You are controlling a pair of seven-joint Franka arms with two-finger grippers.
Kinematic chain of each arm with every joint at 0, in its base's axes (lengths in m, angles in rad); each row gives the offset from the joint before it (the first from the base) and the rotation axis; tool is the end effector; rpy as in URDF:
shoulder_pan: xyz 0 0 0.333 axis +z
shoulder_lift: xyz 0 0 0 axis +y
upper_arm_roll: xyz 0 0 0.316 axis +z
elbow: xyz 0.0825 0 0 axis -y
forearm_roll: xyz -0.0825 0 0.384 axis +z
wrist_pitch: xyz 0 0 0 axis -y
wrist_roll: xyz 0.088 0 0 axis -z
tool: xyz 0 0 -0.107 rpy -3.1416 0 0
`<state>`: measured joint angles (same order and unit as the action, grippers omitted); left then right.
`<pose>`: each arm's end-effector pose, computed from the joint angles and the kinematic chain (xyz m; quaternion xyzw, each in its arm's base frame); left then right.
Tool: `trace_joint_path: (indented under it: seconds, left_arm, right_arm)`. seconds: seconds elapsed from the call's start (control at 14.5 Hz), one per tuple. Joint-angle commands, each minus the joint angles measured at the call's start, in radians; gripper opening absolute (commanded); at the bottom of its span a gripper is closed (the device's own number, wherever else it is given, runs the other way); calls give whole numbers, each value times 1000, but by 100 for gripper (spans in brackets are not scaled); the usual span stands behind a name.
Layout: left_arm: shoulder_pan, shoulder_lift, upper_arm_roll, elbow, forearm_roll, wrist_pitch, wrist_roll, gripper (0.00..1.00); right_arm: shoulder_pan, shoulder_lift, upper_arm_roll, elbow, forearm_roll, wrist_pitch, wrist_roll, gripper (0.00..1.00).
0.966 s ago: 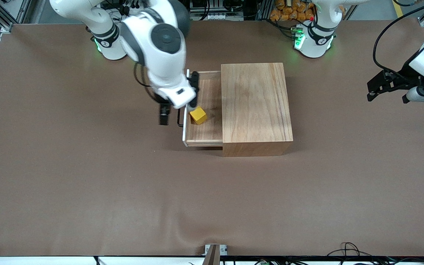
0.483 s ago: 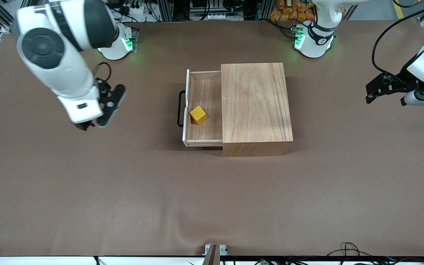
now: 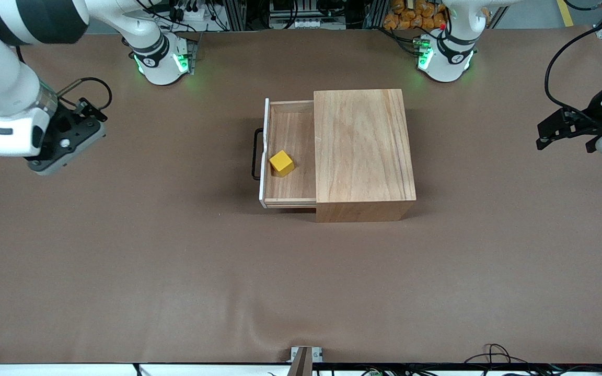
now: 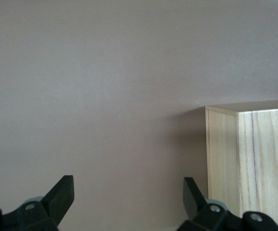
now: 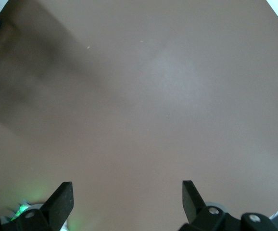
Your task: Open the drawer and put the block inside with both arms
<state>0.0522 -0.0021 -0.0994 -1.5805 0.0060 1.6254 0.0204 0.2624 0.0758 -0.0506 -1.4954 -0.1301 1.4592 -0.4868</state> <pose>0.5588 -0.0258 0.6260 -0.9991 0.0339 -0.0235 0.0028 0.5560 0.1053 0.6091 0.9373 0.3375 -0.0644 0.0585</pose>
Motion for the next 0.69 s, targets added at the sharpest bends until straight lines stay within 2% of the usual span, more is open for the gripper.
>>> trace_joint_path:
  seconds: [0.0,0.07,0.28,0.62]
  left_arm:
    - [-21,-4,36,19,2,-45,7,100]
    - [-26,-4,36,19,2,-45,4,100]
    - [-28,2,49,19,26,-45,10,100]
    - [-28,1,49,25,26,-45,23,100]
  right_arm:
    - [-70,-28,17,-14,38,-51,146,100]
    - [-110,-31,17,-10,72,-65,154,100]
    - [-211,-33,18,7,81,-89,142,100]
    - [-269,-43,28,38,81,-60,187,100]
